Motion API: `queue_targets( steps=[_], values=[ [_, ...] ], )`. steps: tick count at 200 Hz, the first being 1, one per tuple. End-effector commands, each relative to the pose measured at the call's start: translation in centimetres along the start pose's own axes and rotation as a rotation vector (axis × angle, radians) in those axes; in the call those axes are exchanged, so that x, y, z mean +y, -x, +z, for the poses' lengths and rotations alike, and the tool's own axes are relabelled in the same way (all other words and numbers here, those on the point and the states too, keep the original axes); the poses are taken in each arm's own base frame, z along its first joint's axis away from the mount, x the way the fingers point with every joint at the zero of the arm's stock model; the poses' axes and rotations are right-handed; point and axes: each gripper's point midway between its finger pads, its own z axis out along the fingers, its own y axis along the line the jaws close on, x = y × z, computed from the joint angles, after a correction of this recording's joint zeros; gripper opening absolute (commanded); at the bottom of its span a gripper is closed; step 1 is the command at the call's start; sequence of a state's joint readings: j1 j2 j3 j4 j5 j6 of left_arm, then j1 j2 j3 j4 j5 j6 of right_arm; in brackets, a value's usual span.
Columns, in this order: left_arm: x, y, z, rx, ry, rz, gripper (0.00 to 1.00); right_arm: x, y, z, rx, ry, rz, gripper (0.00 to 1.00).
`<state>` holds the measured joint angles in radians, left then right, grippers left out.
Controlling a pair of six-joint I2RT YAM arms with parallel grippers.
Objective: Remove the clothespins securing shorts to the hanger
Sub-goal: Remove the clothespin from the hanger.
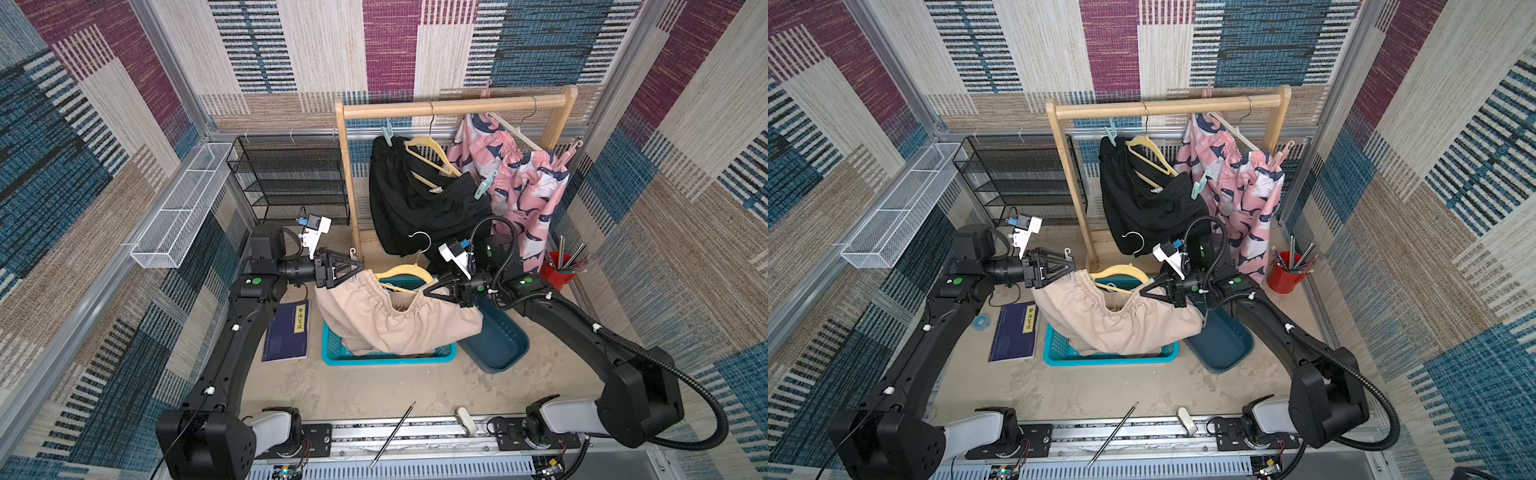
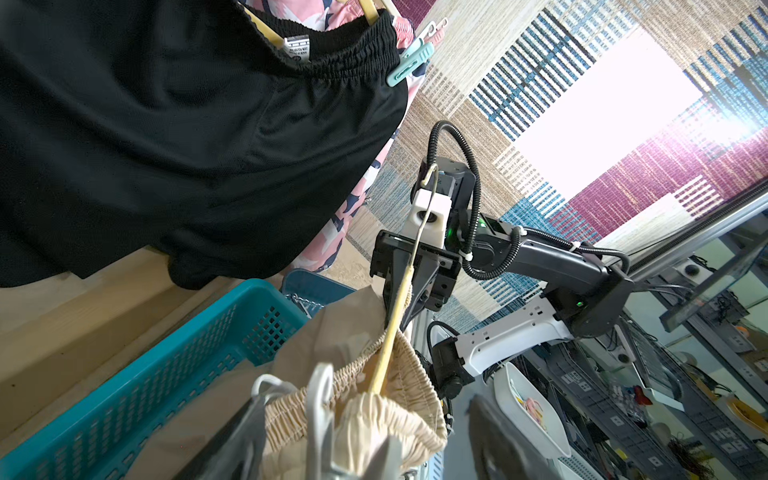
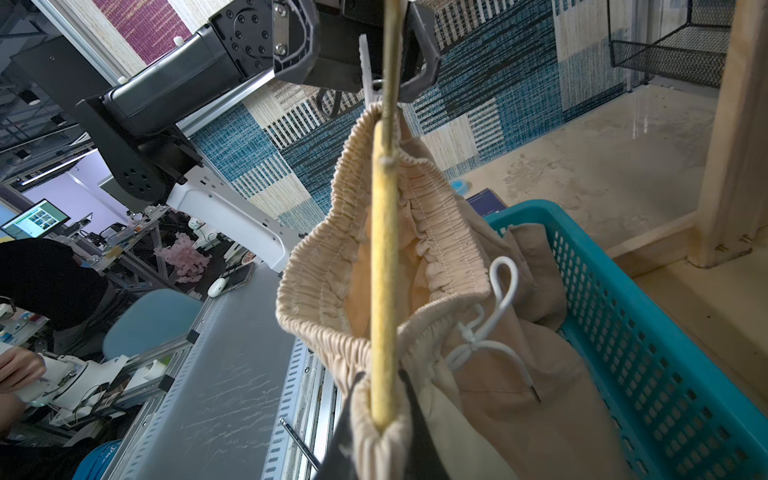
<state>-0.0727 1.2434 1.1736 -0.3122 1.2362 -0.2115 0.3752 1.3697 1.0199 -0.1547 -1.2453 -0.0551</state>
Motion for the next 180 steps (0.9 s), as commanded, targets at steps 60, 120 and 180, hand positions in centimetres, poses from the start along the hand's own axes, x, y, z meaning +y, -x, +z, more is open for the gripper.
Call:
queue_targets(
  steps=[60, 120, 180],
  values=[
    [-0.4, -0.6, 0.2, 0.015, -0.021, 0.027, 0.54, -0.3, 1.3, 0.2, -0.01, -0.014, -0.053, 0.0],
    [-0.5, -0.9, 0.1, 0.023, -0.019, 0.029, 0.35, -0.8, 1.3, 0.4, -0.004, -0.014, -0.04, 0.0],
    [-0.6, -0.8, 0.1, 0.023, -0.022, 0.035, 0.14, -0.9, 0.8, 0.4, 0.001, -0.023, -0.032, 0.0]
  ],
)
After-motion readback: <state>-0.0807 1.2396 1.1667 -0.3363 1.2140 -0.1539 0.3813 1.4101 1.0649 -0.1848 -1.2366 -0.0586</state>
